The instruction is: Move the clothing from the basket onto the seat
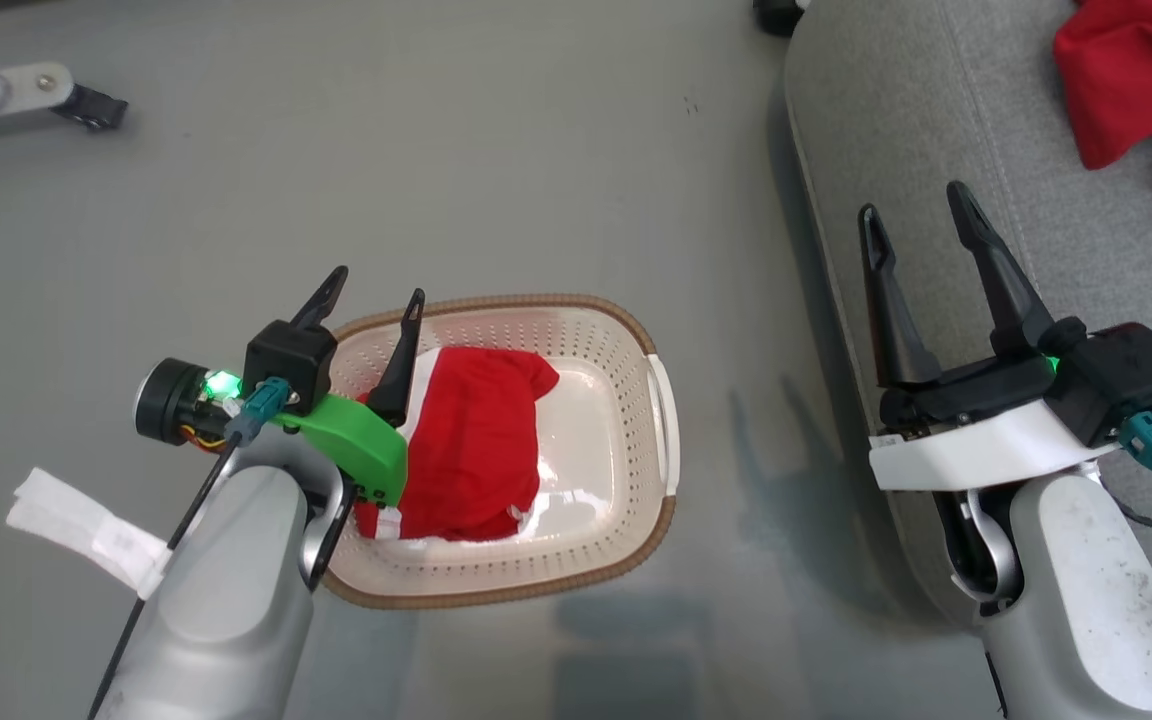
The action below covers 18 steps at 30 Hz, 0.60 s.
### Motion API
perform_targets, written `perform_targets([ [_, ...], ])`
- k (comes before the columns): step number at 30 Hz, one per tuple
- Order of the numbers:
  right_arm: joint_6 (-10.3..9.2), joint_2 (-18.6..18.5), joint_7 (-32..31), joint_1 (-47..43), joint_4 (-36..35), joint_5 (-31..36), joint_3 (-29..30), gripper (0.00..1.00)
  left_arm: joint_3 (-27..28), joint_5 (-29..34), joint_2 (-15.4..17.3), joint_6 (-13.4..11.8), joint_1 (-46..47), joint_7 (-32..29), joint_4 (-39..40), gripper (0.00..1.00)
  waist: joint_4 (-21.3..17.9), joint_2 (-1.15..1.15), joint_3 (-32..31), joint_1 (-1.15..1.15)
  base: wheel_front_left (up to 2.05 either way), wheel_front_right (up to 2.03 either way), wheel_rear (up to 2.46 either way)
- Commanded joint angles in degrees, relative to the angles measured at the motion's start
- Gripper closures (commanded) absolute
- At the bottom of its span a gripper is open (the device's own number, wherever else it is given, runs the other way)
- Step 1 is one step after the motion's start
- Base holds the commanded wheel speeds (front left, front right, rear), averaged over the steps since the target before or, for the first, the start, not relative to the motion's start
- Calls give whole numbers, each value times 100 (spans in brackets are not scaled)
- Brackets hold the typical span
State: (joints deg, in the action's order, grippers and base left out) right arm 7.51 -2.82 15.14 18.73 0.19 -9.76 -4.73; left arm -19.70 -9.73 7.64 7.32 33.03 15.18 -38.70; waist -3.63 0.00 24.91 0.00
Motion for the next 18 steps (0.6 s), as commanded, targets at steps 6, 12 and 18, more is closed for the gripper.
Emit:
perform_targets([
  [6,-4,-13,1,408,-125,-25,-83,0,-527,11,205,23,645,-5,-598,0,-476,0,1130,0,0,0,0],
  [12,-4,-11,1,621,-230,-25,-171,0,-1150,49,337,21,1097,-5,-1154,0,-616,0,1611,0,0,0,0],
  [18,-4,-12,1,789,-324,-23,-238,0,-1810,34,406,20,1535,-5,-1693,0,-697,0,2022,0,0,0,0],
])
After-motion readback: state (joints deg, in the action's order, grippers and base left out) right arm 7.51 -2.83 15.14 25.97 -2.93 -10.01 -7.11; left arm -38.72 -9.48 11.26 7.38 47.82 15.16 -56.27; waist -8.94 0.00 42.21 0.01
